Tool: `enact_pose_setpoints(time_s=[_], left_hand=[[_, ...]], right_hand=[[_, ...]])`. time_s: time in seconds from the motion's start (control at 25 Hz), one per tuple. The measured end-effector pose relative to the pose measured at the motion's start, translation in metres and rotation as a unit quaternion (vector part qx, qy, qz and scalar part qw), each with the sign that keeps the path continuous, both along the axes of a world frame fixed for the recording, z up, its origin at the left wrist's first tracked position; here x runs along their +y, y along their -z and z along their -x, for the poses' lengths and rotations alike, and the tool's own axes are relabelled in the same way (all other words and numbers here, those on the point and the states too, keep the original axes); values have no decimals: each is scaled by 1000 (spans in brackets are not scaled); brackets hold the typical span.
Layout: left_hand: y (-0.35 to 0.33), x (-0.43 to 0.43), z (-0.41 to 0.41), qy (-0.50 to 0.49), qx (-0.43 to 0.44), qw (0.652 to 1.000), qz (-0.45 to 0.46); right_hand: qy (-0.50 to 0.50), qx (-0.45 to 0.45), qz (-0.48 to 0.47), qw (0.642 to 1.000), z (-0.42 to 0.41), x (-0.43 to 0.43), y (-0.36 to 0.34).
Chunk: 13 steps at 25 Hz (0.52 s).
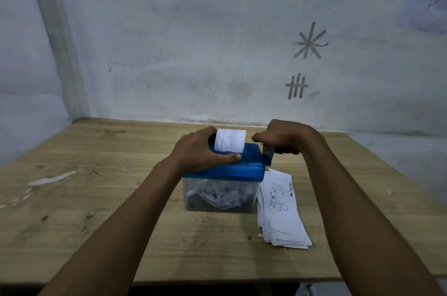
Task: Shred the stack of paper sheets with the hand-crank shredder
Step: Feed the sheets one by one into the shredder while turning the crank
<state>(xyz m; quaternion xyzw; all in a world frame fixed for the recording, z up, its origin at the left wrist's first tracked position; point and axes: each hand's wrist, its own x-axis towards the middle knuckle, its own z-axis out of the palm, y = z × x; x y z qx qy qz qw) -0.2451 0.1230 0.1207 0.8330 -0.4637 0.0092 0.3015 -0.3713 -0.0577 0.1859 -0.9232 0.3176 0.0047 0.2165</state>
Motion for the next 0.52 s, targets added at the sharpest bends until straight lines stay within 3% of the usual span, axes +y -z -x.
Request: enact_pose_setpoints(time_s=[0.08,0.16,0.24,0.32,0.52], left_hand=[[0,0,3,-12,-36,999,-33],[2,-1,3,-20,-75,995,-60],[3,-3,1,-20,-95,993,-62],[4,-6,-4,-17,-117,991,-64],[4,-13,-16,-7,-120,991,-63]], right_hand=[[-15,-16,-51,998,1,-6,-3],[-33,-142,-96,985,17,-8,13],[-59,-297,-173,937,37,-8,36],[-69,-382,-219,895,42,-11,49],[-5,-337,-243,910,13,-24,39]])
